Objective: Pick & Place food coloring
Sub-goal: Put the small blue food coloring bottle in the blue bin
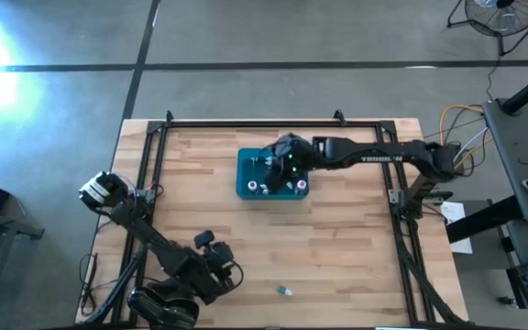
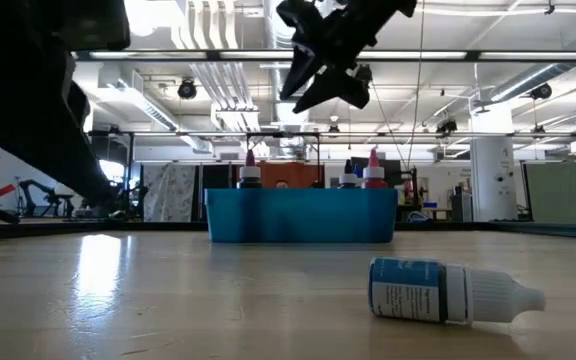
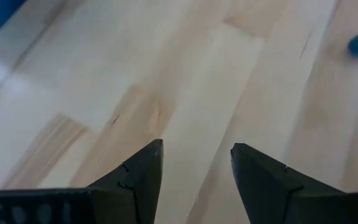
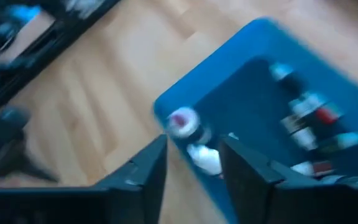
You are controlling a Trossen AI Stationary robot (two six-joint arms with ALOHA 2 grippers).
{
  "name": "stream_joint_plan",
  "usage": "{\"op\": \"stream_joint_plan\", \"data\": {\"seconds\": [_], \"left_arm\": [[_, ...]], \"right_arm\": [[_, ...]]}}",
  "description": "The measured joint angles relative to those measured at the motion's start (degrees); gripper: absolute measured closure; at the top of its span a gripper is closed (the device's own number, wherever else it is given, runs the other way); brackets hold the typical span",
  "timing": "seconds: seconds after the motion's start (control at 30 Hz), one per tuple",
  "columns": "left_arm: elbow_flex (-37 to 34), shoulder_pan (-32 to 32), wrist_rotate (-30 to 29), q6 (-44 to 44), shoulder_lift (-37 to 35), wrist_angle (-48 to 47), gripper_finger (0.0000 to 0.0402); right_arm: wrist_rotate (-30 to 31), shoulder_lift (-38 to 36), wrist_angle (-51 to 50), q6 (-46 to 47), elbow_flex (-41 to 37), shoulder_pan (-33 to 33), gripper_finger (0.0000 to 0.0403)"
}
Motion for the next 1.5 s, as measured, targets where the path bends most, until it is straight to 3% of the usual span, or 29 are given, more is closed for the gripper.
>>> {"op": "stream_joint_plan", "data": {"seconds": [0.2, 0.33, 0.47, 0.6, 0.8, 0.9, 1.07, 1.23, 1.5], "left_arm": [[0.00, 2.86, 0.31, 5.42, 0.00, 7.40, 0.0235], [-0.01, 5.29, 2.18, 23.06, 0.35, 15.72, 0.0235], [-0.01, 9.23, 8.62, 39.61, 1.19, 25.04, 0.0235], [0.03, 13.17, 20.45, 48.17, 4.35, 35.74, 0.0235], [6.42, 14.22, 27.57, 53.19, 13.15, 38.39, 0.0235], [11.82, 13.82, 32.05, 54.43, 17.36, 38.14, 0.0235], [19.22, 13.76, 33.37, 58.03, 20.22, 31.97, 0.0235], [23.04, 13.77, 35.33, 60.51, 23.18, 28.88, 0.0235], [27.12, 13.74, 37.76, 53.51, 27.63, 28.95, 0.0236]], "right_arm": [[2.28, -1.00, -6.48, -4.12, -0.05, 5.11, 0.0182], [11.14, -5.24, -18.22, -5.40, -0.12, 12.40, 0.0147], [11.60, -8.99, -24.58, -2.29, -1.98, 18.99, 0.0131], [13.11, -13.21, -27.60, 7.75, -5.36, 24.86, 0.0133], [21.08, -18.42, -28.09, 22.55, -13.55, 32.25, 0.0148], [21.33, -20.44, -28.08, 30.22, -17.48, 34.22, 0.0154], [21.34, -23.15, -27.55, 38.14, -22.57, 36.83, 0.0159], [21.33, -23.63, -27.21, 41.93, -25.98, 38.45, 0.0159], [22.60, -23.60, -27.15, 42.42, -28.15, 38.92, 0.0163]]}}
